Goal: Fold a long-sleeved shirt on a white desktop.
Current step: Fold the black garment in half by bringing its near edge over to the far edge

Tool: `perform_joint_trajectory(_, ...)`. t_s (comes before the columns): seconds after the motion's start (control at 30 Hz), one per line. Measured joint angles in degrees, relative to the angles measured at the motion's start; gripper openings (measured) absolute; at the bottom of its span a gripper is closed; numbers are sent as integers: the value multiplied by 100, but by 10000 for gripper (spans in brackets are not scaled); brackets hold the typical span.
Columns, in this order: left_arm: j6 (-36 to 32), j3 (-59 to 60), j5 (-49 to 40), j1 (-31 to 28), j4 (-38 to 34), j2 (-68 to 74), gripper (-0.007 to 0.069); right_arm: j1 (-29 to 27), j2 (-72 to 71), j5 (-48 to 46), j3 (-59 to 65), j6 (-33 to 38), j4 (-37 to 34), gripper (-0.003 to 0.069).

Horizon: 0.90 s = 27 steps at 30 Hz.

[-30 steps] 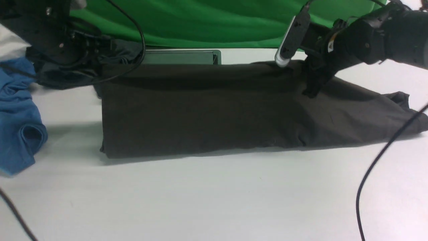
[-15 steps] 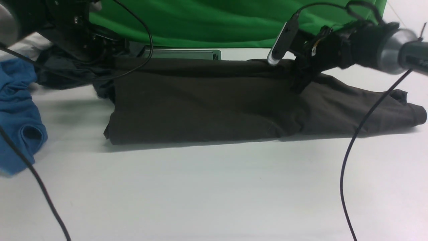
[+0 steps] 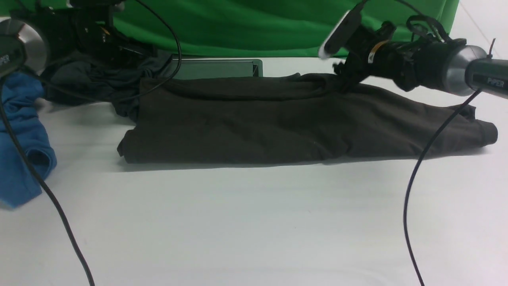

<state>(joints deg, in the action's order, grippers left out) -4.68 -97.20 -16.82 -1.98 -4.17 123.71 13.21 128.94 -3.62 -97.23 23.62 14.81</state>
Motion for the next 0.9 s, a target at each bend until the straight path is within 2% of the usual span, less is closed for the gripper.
perform_joint_trajectory(0.03,-6,0,64,0,16,5,234,-6,-15,-18,-7,-103,0,460)
perform_joint_trajectory(0.1,-59,0,230,0,115,19,277,-67,-202,-593,-93,-638,1,382)
perform_joint_trajectory(0.2,-127,0,-99,15,-101,-69,288,-75,-550,-1878,-239,-828,-95,191)
perform_joint_trajectory(0.27,-497,0,-652,65,-489,-208,253,-63,-766,-2770,-431,-399,-771,80)
perform_joint_trajectory(0.3,-561,0,-768,80,-581,-223,242,-63,-779,-2856,-456,-316,-771,74)
perform_joint_trajectory(0.33,-1196,-5,-1177,178,-970,-347,183,-63,-817,-3487,-629,395,-1612,38)
perform_joint_trajectory(0.43,-2280,-10,-1917,419,-1611,-483,71,-83,-686,-4097,-809,1350,-3063,19)
perform_joint_trajectory(0.5,-2676,-10,-2252,657,-2073,-509,22,-83,-448,-4156,-899,1623,-3466,17)
perform_joint_trajectory(0.77,-3019,-10,-2369,1104,-2180,-509,17,-113,446,-4073,-1424,1750,-3649,15)
perform_joint_trajectory(0.9,-3123,-10,-2361,1281,-2164,-509,17,-113,958,-4020,-2165,1636,-3701,13)
